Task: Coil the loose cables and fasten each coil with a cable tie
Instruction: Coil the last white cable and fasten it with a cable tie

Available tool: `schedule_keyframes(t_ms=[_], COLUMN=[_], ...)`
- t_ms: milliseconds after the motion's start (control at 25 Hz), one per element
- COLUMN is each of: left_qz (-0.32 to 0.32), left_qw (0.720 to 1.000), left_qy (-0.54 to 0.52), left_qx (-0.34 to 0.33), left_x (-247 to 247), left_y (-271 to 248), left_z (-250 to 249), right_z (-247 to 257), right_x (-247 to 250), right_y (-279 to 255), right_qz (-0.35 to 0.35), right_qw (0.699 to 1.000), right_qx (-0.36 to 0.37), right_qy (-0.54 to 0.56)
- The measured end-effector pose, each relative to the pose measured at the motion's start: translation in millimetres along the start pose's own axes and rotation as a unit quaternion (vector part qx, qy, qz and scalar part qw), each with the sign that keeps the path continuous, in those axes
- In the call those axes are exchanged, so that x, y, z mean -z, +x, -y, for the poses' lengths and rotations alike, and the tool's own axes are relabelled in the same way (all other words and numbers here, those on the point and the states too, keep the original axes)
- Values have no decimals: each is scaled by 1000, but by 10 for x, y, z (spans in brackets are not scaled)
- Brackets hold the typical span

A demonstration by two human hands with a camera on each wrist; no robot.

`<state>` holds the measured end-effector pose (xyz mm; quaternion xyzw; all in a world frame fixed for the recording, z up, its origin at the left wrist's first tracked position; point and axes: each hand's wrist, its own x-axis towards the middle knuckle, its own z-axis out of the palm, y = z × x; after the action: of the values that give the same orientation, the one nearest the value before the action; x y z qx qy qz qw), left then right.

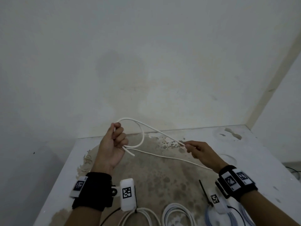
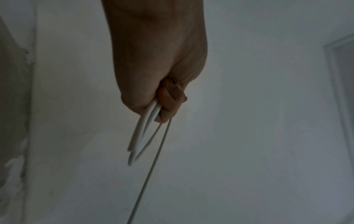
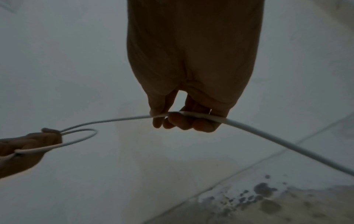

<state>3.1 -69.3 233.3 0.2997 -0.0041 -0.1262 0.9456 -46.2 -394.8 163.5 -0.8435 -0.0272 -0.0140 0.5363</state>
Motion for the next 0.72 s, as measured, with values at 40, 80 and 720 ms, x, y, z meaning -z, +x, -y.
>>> schedule_keyframes(t_ms=[40,80,720], left_qz=[-10,-15,90], left_qw=[1000,1000,890], left_qy=[-6,-6,447], left_qx=[-11,-16,19], left_x=[40,61,-668], left_y=[15,27,-38], left_z=[-50,-63,716], right_z=[-98,-162,1328], right_x=[54,90,34], right_y=[-22,-34,-28], right_qz=[-10,-21,35], right_qw=[999,995,900], right_qx=[-14,-19,314], right_qy=[-34,-97,-300])
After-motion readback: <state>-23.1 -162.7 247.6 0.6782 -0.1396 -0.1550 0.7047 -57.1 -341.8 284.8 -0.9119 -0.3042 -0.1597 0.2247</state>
